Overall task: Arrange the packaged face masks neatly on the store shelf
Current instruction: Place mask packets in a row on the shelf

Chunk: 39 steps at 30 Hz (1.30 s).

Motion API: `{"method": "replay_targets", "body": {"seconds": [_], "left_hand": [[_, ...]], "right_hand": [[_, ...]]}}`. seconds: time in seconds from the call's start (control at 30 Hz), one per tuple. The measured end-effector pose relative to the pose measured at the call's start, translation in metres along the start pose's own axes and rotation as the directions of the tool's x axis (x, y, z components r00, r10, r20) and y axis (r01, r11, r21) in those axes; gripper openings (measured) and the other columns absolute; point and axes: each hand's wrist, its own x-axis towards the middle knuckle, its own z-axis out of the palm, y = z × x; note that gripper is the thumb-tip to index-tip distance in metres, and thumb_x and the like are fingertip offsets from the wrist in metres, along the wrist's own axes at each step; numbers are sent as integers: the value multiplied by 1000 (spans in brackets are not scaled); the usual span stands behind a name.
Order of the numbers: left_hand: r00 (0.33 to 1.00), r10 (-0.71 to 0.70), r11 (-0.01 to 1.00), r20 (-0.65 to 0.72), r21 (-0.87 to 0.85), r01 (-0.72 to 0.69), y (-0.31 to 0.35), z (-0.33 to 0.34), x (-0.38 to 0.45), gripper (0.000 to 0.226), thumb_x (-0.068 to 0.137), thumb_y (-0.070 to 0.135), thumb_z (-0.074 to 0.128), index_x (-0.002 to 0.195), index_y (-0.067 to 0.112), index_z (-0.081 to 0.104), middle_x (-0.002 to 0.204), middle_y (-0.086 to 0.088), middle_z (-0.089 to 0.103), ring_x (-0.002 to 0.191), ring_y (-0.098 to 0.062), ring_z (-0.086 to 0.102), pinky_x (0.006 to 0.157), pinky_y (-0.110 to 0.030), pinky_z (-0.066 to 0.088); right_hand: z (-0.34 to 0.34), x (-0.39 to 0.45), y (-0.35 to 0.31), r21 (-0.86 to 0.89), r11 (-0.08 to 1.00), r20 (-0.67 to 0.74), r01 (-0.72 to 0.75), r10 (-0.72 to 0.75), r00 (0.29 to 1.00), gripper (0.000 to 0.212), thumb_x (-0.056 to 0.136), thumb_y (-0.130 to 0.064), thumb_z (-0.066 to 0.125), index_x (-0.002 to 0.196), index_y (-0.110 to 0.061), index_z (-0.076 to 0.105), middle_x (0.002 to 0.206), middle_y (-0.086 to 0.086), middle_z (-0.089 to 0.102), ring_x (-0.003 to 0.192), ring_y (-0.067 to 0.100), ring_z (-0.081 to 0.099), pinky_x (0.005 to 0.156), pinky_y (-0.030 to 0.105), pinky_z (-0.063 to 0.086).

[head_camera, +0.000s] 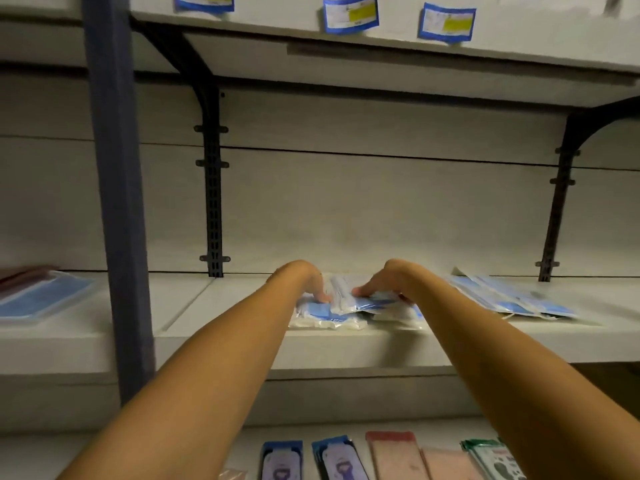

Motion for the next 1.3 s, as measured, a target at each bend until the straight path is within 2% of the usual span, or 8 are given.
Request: {"method": "replay_targets", "body": {"seconds": [0.13,0.3,0.47,0.6,0.73,0.97,1.13,1.3], "left_hand": [[1000,11,990,-27,-141,-15,-2,6,-4,67,100,32,61,151,-1,33,156,-20,36,137,-37,44,111,-42,35],[997,-9,895,-81,-445,-28,-15,8,-8,56,91,18,74,138,-4,50,135,-15,59,115,-31,58,109,-44,43],[987,-54,768,-152,-637,-56,-25,4,-26,47,90,7,73,131,-6,53,119,-11,62,115,-32,60,103,-43,46],[961,-53,629,-272,-756,-179,-30,0,-42,53,77,-3,82,123,-2,55,114,-18,69,92,-34,69,65,-42,58],[888,-73,507,-453,-784,-358,-41,-2,-53,62,67,5,91,119,3,56,115,-13,69,96,-32,70,81,-43,60],[813,-89,439,-576,-755,-487,-65,0,-93,36,75,3,85,101,15,64,99,-2,67,92,-24,65,62,-31,53],[787,-137,447,-601,-747,-493,-85,0,-123,39,75,6,86,105,15,63,101,-1,66,99,-25,63,72,-36,55],[767,-166,457,-620,-738,-497,-111,-4,-156,37,77,7,85,104,15,60,97,3,63,89,-17,60,59,-27,49]], "right_hand": [[-8,7,4,109,993,107,-51,39,993,85,79,-49,80,140,-4,43,131,14,51,105,31,48,95,38,43],[-13,4,14,340,939,102,-41,7,995,37,85,-35,80,91,-3,62,93,5,63,86,22,57,80,29,44],[-11,0,22,522,852,42,37,-69,997,42,81,-30,83,109,-5,65,116,13,70,110,30,66,104,44,49],[-14,-8,28,607,784,-23,131,-147,989,38,77,-27,86,97,-9,60,106,11,69,104,29,67,99,45,52],[-16,-14,32,734,618,-178,281,-225,958,57,68,-19,93,112,-7,58,105,9,68,94,26,68,81,42,58],[-10,-33,28,821,426,-228,380,-365,903,44,74,-9,86,112,-11,63,103,6,72,86,22,70,63,32,55],[5,-48,10,844,343,-222,412,-475,852,40,76,-6,84,111,-13,67,105,5,74,93,23,71,73,33,56],[25,-69,-16,876,268,-188,401,-577,795,36,77,-3,83,107,-14,68,109,8,75,101,29,71,93,44,57]]}}
